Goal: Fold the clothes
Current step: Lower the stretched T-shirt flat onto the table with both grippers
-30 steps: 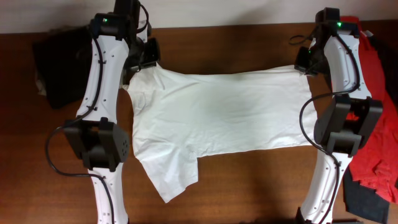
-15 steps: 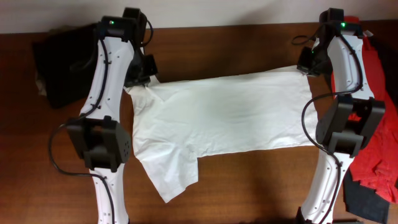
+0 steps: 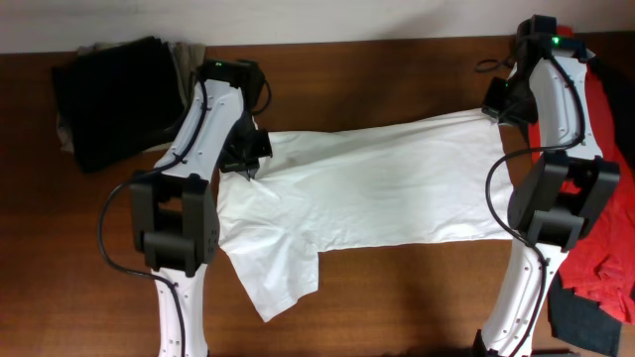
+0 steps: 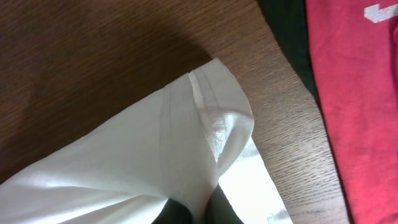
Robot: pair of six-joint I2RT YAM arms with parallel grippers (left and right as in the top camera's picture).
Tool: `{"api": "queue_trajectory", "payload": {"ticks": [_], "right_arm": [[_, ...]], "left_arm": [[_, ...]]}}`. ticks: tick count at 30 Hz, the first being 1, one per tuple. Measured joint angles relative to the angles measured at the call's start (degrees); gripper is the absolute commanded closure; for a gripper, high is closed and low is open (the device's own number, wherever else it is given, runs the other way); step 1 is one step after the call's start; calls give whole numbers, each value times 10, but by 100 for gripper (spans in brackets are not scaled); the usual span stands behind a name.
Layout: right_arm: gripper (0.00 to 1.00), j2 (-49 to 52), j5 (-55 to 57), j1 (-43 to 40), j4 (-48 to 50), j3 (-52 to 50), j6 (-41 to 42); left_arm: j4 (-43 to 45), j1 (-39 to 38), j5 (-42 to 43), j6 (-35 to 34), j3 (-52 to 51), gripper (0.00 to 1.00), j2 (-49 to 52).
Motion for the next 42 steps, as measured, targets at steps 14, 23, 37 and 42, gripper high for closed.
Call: {"api": "queue_trajectory", "payload": {"ticks": [14, 23, 37, 42], "right_arm": [[28, 0, 39, -13, -2, 0, 20], [9, 0, 40, -13, -6, 0, 23], [9, 0, 31, -13, -6, 0, 23], [9, 0, 31, -13, 0, -3, 23]], "left_arm": [[63, -7, -23, 9, -2, 18, 0], [191, 110, -11, 13, -3, 26, 0], [226, 99, 51, -17, -3, 29, 26], [243, 99, 57, -23, -5, 41, 33]]}}
